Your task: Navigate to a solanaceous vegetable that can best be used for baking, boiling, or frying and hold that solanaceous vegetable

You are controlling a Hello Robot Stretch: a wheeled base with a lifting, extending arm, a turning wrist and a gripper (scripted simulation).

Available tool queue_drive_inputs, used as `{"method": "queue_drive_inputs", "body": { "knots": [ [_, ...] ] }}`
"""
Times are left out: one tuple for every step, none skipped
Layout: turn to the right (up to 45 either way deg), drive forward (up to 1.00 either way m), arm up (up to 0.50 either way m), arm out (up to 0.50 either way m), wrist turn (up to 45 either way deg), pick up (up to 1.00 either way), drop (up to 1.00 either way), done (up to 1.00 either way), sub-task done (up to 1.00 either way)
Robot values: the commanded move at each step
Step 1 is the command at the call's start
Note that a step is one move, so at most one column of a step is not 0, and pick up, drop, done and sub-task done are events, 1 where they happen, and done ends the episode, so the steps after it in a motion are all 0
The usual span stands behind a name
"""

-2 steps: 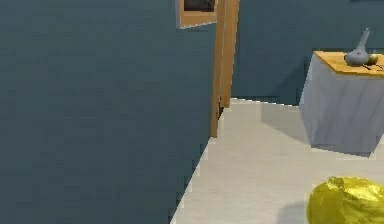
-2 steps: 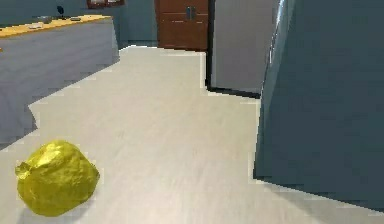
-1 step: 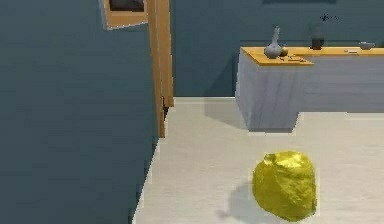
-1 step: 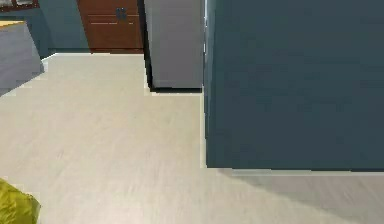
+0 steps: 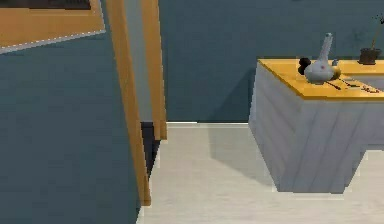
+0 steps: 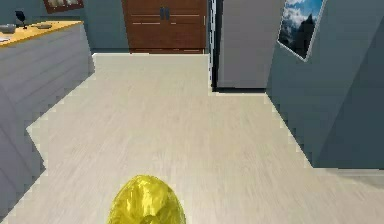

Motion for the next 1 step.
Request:
{"method": "queue_drive_inputs", "body": {
  "knots": [
    [6.0, 0.0, 0.0, 0.0, 0.0, 0.0, 0.0, 0.0, 0.0]
  ]
}}
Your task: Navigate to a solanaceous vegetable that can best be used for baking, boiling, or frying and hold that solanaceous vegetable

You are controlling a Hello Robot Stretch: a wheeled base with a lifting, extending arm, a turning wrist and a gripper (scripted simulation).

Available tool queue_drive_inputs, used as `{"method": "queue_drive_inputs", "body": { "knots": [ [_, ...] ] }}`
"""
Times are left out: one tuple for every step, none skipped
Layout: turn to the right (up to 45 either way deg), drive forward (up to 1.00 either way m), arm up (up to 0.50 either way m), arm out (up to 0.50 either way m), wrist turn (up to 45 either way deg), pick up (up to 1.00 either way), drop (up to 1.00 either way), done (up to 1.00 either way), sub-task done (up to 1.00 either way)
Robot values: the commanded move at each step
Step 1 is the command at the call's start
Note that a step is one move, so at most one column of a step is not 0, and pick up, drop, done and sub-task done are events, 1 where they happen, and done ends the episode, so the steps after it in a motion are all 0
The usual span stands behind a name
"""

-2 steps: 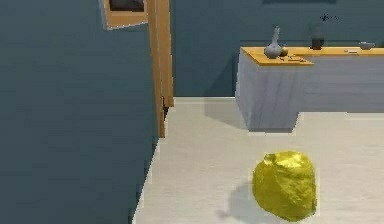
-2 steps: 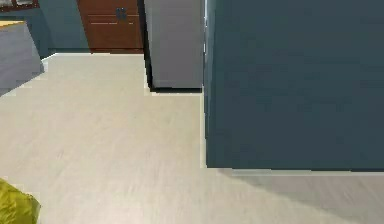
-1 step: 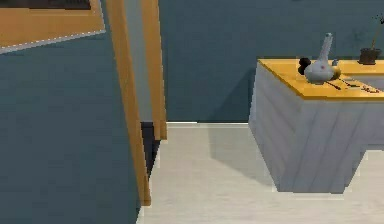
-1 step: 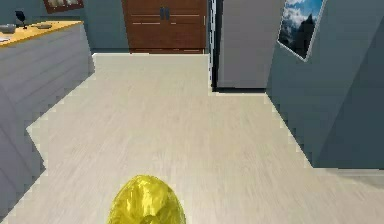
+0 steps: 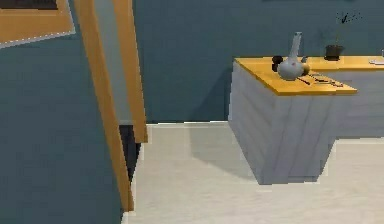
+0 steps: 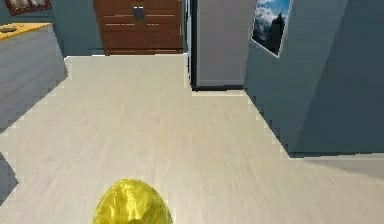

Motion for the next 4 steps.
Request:
{"method": "queue_drive_inputs", "body": {
  "knots": [
    [0.0, 0.35, 0.0, 0.0, 0.0, 0.0, 0.0, 0.0, 0.0],
    [12.0, 0.0, 0.0, 0.0, 0.0, 0.0, 0.0, 0.0, 0.0],
    [3.0, 0.0, 0.0, 0.0, 0.0, 0.0, 0.0, 0.0, 0.0],
    [0.0, 1.0, 0.0, 0.0, 0.0, 0.0, 0.0, 0.0, 0.0]
  ]
}}
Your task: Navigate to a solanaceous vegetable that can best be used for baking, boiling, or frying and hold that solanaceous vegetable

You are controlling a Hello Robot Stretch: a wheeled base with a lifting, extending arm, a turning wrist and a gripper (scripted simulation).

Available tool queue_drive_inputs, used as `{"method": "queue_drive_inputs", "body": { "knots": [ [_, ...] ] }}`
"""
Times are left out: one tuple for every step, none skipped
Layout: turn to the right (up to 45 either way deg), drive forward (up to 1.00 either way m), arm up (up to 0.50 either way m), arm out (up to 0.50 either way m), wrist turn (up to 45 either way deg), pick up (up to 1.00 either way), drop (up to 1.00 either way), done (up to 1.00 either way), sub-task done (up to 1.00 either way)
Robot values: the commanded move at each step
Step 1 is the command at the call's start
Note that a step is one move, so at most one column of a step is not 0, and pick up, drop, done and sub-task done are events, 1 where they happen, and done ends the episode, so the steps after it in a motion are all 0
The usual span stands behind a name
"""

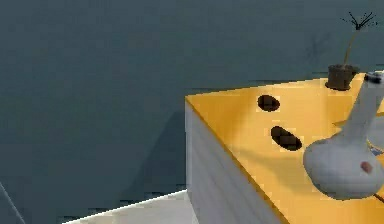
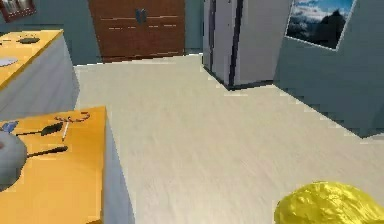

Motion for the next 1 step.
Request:
{"method": "queue_drive_inputs", "body": {
  "knots": [
    [-45.0, 0.0, 0.0, 0.0, 0.0, 0.0, 0.0, 0.0, 0.0]
  ]
}}
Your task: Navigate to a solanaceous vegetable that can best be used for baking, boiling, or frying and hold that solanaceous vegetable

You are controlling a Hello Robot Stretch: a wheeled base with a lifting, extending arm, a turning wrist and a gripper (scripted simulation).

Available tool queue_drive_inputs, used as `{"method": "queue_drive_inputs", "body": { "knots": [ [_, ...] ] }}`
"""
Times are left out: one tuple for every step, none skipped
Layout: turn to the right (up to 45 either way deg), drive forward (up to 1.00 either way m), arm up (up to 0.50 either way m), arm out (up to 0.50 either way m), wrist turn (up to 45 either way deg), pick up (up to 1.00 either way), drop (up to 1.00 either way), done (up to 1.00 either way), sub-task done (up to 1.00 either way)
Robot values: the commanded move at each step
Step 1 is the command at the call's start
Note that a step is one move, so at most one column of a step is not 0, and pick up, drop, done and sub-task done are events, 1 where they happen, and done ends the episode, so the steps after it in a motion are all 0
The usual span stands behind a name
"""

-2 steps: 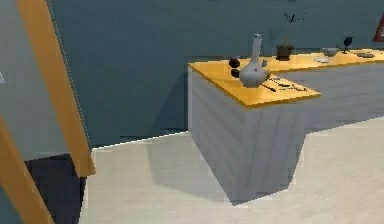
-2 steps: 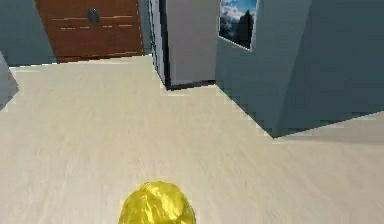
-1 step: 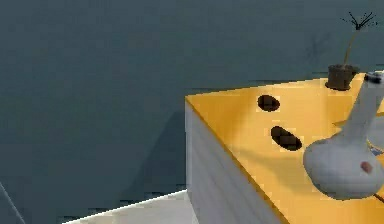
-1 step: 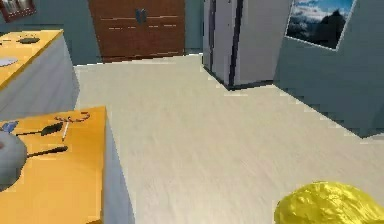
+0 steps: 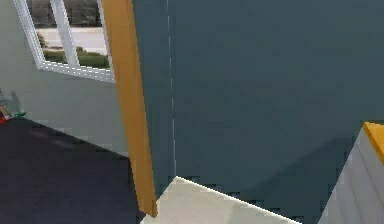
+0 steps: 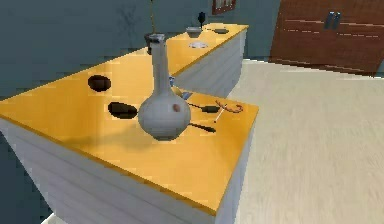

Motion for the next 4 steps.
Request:
{"method": "queue_drive_inputs", "body": {
  "knots": [
    [-15.0, 0.0, 0.0, 0.0, 0.0, 0.0, 0.0, 0.0, 0.0],
    [0.0, 0.0, 0.5, 0.0, 0.0, 0.0, 0.0, 0.0, 0.0],
    [0.0, 0.0, 0.38, 0.0, 0.0, 0.0, 0.0, 0.0, 0.0],
    [0.0, 0.0, 0.0, 0.46, 0.0, 0.0, 0.0, 0.0, 0.0]
  ]
}}
